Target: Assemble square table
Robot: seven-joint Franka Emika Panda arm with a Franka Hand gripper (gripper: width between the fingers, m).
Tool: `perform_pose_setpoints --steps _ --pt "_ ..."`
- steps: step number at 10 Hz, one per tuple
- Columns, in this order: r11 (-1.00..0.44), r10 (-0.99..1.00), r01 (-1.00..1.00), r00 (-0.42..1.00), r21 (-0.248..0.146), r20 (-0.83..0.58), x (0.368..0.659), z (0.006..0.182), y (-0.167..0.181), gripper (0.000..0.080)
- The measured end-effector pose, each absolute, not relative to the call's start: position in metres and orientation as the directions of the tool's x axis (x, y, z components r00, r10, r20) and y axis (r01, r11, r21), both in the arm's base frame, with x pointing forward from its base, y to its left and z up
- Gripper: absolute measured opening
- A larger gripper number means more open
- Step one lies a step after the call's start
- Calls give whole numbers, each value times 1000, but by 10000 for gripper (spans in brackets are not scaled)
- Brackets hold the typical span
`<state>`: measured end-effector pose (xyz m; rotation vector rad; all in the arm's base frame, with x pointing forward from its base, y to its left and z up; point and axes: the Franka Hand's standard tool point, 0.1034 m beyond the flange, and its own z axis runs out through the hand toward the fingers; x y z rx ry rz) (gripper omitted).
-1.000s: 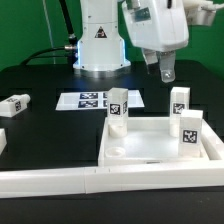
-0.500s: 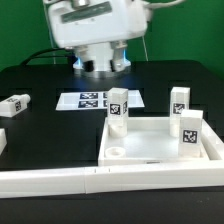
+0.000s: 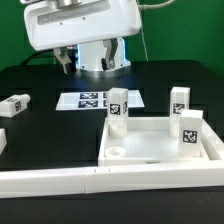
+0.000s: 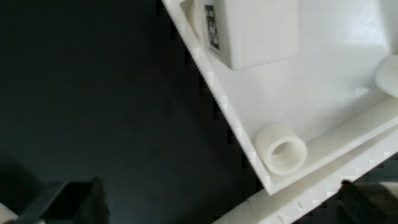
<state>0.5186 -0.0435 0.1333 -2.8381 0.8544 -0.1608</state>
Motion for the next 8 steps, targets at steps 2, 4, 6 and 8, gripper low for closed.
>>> perform_pose_setpoints --steps 2,4,6,8 --pt "-859 -495 -482 868 -174 39 498 121 -61 649" --pt "-891 -440 -434 898 -137 16 456 106 -108 649" --pt "-930 -357 -349 932 -117 58 449 100 -149 649" --pt "-919 -383 -375 922 -121 49 450 99 -141 649"
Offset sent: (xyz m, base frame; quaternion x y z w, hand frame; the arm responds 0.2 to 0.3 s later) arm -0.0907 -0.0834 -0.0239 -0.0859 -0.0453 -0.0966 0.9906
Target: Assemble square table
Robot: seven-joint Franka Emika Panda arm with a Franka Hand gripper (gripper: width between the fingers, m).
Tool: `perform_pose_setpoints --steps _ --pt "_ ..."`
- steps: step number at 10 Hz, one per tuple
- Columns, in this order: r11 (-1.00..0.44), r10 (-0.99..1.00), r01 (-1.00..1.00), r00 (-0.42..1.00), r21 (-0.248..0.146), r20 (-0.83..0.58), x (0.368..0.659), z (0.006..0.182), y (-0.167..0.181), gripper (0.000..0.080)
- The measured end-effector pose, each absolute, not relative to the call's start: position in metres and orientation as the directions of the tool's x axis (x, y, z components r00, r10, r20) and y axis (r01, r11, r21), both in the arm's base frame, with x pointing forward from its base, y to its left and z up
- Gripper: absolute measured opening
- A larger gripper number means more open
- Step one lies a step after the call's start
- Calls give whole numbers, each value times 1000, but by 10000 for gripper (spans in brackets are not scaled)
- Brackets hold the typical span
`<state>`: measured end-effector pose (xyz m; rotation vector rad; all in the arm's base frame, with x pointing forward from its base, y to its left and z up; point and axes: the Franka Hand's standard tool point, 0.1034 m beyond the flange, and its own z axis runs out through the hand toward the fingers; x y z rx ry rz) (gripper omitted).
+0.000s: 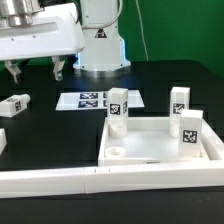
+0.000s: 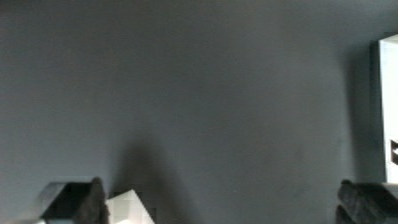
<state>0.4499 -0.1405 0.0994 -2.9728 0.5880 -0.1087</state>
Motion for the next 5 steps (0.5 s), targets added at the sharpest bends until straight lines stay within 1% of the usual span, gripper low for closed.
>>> perform_pose_setpoints --steps 3,4,5 --pt "-920 -382 -375 923 -118 47 447 98 -145 649" --pt "-934 -340 -338 941 -116 -3 423 87 -171 649" --pt "-927 -361 -363 932 -91 -41 407 79 -193 649"
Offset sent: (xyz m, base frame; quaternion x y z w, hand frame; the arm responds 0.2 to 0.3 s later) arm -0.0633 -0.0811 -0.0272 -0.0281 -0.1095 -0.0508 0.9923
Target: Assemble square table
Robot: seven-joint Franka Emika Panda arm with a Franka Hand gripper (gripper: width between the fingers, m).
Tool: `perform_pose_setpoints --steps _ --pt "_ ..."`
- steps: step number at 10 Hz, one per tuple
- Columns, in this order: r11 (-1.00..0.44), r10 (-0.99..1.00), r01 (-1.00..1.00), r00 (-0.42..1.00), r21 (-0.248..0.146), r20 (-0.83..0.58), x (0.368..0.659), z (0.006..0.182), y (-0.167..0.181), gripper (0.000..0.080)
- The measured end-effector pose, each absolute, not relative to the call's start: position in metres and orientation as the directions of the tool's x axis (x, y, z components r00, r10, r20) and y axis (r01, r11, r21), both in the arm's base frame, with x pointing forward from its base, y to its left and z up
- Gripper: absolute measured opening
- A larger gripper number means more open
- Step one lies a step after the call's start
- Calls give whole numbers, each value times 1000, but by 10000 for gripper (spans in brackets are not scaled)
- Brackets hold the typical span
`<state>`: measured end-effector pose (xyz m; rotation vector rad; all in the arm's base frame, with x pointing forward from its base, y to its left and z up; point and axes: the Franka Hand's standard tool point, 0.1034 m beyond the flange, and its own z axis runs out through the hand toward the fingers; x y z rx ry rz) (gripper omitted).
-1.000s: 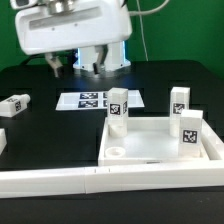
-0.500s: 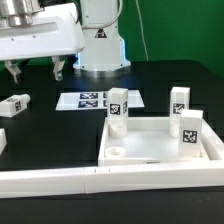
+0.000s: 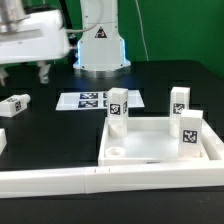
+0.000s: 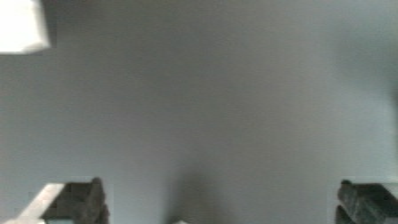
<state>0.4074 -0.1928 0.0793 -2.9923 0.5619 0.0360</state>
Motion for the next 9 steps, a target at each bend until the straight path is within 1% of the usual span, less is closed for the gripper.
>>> perform_pose_setpoints --steps 1,2,3,7,8,9 --pt "-929 -362 -365 930 -62 -60 398 72 -206 649" --pt "-942 -329 -331 944 -57 -37 391 63 -222 649" --pt "-931 -358 -360 933 -57 -45 391 62 -222 649" --pt "-932 -356 -359 933 -56 -49 390 61 -222 649" --pt "-930 -359 -363 930 -50 -81 382 52 -229 649" --pt "-925 -367 -377 917 -40 -156 376 40 -235 649"
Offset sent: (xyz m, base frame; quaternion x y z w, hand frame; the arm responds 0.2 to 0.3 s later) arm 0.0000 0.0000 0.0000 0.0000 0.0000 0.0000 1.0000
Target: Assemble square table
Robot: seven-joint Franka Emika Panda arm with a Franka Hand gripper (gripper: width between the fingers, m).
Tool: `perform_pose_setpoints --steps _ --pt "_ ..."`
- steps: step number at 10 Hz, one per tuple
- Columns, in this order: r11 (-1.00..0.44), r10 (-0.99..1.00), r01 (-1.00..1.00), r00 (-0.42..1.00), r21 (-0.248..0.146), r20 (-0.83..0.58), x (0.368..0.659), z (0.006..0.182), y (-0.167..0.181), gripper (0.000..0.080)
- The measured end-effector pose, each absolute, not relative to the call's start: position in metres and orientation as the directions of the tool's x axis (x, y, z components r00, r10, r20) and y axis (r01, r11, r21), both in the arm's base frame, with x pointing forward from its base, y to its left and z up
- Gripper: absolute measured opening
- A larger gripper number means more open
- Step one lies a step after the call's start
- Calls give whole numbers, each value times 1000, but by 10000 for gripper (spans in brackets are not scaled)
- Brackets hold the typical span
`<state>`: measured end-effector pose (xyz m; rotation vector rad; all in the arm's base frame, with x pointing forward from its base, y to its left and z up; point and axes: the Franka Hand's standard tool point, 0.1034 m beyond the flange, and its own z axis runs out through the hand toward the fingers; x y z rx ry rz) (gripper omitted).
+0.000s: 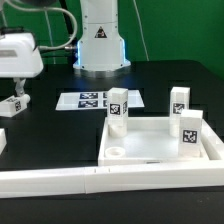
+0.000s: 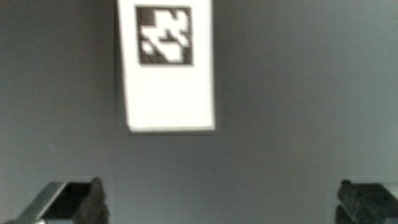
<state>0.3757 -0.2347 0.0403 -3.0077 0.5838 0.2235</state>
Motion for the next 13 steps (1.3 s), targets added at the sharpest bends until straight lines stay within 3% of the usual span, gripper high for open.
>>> perform_pose_setpoints --steps 1,3,5,8,11,13 --pt "-928 -364 -372 917 -19 -163 379 35 -246 649" --pt "-915 -370 -400 886 -55 -280 371 34 -254 649" --pt "-881 -387 -468 790 -61 -475 372 37 -240 649" --pt "-866 -342 -494 697 -77 -630 372 42 -221 649" --pt "-858 -298 -508 610 -73 -734 368 39 -220 649" --pt "-863 -295 -499 617 -74 -730 367 36 -224 649"
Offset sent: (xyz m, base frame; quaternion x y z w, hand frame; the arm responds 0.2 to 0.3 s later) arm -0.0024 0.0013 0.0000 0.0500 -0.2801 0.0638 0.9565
